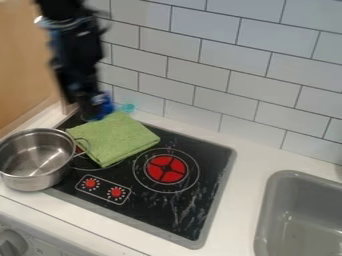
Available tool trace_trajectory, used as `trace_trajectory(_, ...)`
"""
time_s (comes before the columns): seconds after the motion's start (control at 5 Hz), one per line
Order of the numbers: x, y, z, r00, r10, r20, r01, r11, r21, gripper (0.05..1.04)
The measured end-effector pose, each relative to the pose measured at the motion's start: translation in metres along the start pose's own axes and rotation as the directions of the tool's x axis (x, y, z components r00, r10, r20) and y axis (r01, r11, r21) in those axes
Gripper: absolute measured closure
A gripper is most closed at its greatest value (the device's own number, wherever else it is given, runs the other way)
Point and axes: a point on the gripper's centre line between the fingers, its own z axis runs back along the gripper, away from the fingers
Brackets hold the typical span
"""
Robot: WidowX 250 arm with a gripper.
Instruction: Put the blue grapes on the upper right corner of the stove
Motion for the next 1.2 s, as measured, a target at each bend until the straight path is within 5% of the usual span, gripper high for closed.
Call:
trace_trajectory(0.4,0.049,-0.031,-0.024,0.99,-0.138,-0.029,0.137,0.99,-0.028,0.539)
trace_trajectory(0.8,0.079,-0.04,-0.063,0.977,-0.194,-0.089,0.189,0.98,-0.063,0.539)
trace_trajectory(1.2,0.092,-0.045,-0.079,0.968,-0.224,-0.109,0.216,0.973,-0.085,0.539)
